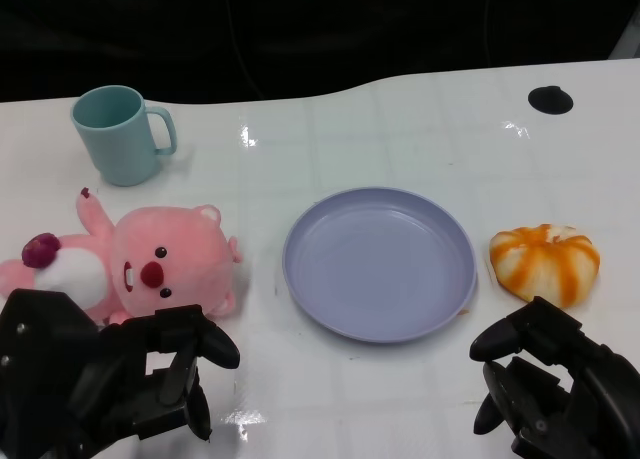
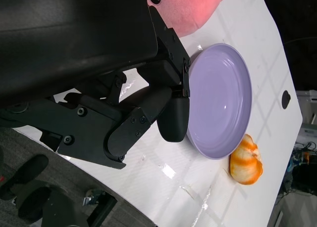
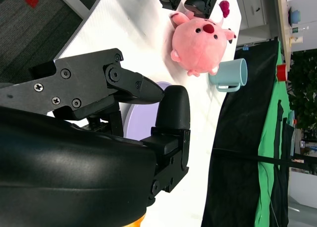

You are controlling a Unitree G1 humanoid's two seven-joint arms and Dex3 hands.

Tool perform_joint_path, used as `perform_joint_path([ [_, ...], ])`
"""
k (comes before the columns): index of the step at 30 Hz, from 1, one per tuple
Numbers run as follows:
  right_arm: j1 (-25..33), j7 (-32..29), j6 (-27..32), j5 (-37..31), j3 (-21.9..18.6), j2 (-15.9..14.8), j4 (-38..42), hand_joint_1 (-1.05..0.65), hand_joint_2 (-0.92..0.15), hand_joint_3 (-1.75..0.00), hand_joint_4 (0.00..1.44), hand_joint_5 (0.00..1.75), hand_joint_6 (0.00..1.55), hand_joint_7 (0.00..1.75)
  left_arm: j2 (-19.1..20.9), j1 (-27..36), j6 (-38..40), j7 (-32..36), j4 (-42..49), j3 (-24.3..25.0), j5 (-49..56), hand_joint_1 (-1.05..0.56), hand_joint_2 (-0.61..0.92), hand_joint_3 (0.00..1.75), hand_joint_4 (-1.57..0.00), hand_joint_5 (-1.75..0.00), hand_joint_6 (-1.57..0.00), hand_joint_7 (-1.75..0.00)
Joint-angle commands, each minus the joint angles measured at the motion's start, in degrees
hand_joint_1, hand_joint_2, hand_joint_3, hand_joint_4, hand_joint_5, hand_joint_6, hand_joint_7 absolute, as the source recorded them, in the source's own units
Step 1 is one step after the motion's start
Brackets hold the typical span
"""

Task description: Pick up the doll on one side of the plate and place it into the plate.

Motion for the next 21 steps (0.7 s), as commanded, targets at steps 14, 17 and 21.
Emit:
perform_joint_path([
  [14,-0.8,-0.1,-0.8,-0.5,-0.3,-0.3,0.3,-0.28,-0.92,-0.61,0.49,1.74,0.37,1.67,-0.1,0.9,-17.4,-0.1,2.1,1.6,1.9,-0.21,0.56,0.97,-0.64,-1.19,-0.67,-0.7],
  [17,-0.7,0.2,-0.8,0.1,-0.6,-0.2,0.5,-0.28,-0.92,-0.62,0.48,1.75,0.36,1.66,0.3,1.0,-17.7,0.4,0.3,2.2,2.0,-0.26,0.63,0.79,-0.59,-1.09,-0.63,-0.54],
  [21,-0.6,-0.1,0.7,0.4,-0.7,-0.1,-0.3,-0.27,-0.92,-0.62,0.48,1.75,0.36,1.66,1.3,1.2,-18.9,0.0,-1.9,3.1,2.8,-0.32,0.83,0.38,-0.56,-0.89,-0.65,-0.28],
])
